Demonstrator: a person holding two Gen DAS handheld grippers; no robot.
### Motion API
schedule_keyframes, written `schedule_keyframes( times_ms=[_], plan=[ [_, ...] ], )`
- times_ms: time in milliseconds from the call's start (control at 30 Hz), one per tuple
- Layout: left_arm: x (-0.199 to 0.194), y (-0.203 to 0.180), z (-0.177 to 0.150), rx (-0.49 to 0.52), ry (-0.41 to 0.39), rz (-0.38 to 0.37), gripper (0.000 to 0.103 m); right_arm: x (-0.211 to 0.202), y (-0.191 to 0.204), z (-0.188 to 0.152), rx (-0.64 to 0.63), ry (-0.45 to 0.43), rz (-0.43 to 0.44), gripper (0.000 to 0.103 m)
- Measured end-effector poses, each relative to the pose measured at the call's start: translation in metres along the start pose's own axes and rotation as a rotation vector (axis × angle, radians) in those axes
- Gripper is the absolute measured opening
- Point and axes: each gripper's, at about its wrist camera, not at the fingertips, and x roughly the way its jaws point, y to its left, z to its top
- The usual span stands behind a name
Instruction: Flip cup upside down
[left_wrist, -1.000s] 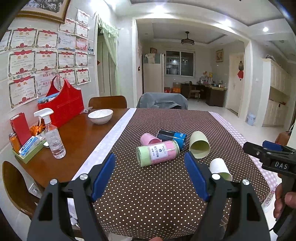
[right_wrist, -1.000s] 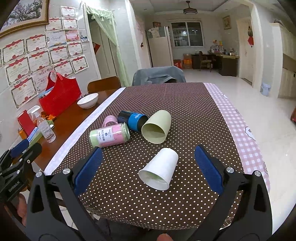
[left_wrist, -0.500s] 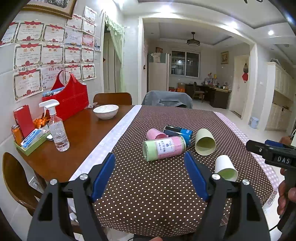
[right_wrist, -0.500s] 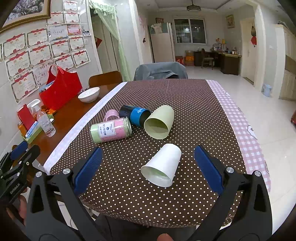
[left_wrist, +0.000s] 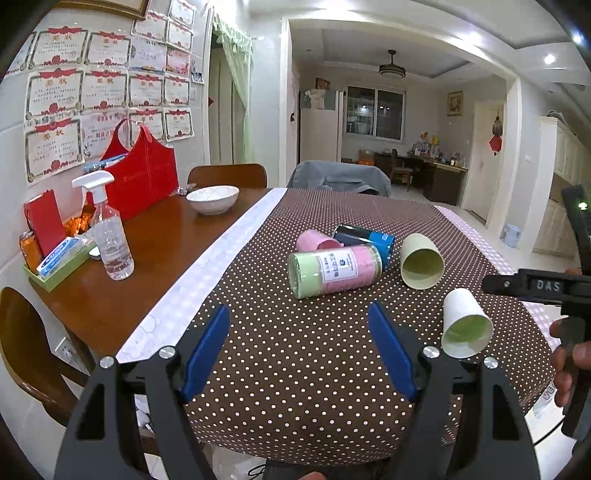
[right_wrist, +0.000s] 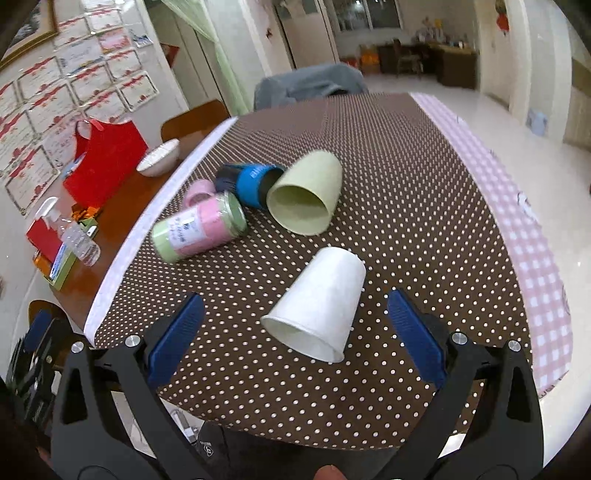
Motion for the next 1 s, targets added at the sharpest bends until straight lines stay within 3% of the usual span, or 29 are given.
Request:
schedule_keyframes(
  times_ms=[400,767,867,933,967,1000],
  plan=[
    [0.010,-0.001,-0.008,-0.005,0.031,-0.037,0.076,0.056,-0.018,0.017,0.066,0.216,0.032,0.097],
    [0.016,0.001,-0.013,-0.023,0.052,-0.054,0.076,0.091,-0.015,0.038,0.104,0.335,0.009,0.093],
    [0.015,0.005,-0.012,-0.029,0.048,-0.050,0.076,0.102,-0.018,0.042,0.121,0.372,-0.002,0.089],
    [0.015,0.006,-0.011,-0.031,0.045,-0.045,0.076,0.110,-0.018,0.043,0.129,0.403,0.007,0.079],
    [0.015,0.007,-0.010,-0.033,0.045,-0.044,0.076,0.112,-0.017,0.043,0.124,0.410,0.000,0.067],
    [0.015,0.007,-0.010,-0.034,0.045,-0.043,0.076,0.113,-0.016,0.043,0.116,0.414,-0.002,0.066]
  ],
)
